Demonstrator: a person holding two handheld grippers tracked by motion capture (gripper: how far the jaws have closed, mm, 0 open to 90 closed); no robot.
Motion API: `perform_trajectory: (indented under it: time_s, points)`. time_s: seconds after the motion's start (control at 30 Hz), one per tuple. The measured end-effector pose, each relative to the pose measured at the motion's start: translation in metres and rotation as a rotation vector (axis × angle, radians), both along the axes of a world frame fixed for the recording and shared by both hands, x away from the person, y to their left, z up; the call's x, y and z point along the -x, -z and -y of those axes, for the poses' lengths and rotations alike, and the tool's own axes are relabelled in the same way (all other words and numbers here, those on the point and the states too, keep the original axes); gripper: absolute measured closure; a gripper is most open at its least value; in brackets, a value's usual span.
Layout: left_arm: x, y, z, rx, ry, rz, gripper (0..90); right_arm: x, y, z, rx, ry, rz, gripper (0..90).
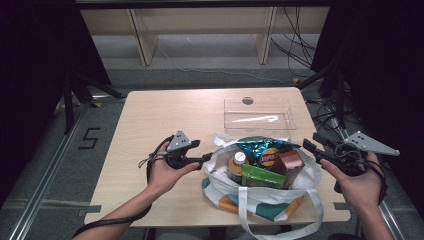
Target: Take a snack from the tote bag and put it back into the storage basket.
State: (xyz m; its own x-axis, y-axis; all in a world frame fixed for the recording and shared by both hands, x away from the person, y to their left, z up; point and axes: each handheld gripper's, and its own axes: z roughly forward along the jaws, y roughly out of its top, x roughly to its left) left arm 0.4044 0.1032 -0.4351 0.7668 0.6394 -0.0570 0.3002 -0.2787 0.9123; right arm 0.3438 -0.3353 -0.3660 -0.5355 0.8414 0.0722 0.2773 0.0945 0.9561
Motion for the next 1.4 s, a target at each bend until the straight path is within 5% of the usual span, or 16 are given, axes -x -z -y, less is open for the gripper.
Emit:
perform_trajectory:
  time_s: [0.2,0.37,0.6,0.77,0.8,0.97,1.0,1.1,1.13,1.4]
  points:
    - [0.0,-0.001,0.0,-0.002,0.007,0.015,32.5,-0.005,-0.003,-0.017,0.007,-0.067,-0.027,54.0]
    - [0.001,-0.002,-0.001,-0.002,-0.005,0.015,31.5,-0.019,0.001,-0.023,0.076,-0.117,-0.026,56.2]
    - [-0.001,-0.002,-0.001,0.006,-0.007,0.012,31.2,-0.026,0.004,-0.023,0.092,-0.133,-0.106,59.4]
    - [0.0,-0.002,0.0,0.0,-0.005,0.009,30.9,-0.036,0.006,-0.023,0.073,-0.15,-0.14,71.4]
    - [0.0,-0.002,0.0,0.001,-0.004,0.009,30.9,-0.036,0.005,-0.024,0.074,-0.148,-0.178,73.1]
    - [-0.001,-0.001,-0.001,0.011,-0.004,0.01,30.7,-0.037,0.006,-0.028,0.081,-0.163,-0.169,83.4]
    - [-0.001,-0.001,-0.001,0.01,-0.004,0.009,30.5,-0.037,0.007,-0.029,0.108,-0.143,-0.127,88.7]
    - [-0.001,-0.001,-0.001,0.002,-0.009,0.009,30.0,-0.035,0.006,-0.029,0.11,-0.156,-0.165,89.7]
    - [-0.001,-0.001,-0.001,0.003,-0.009,0.01,29.7,-0.038,0.008,-0.029,0.124,-0.155,-0.104,90.0]
    - [-0.002,-0.001,-0.002,-0.002,-0.01,0.016,29.7,-0.03,-0.001,-0.035,0.102,-0.133,-0.084,90.0]
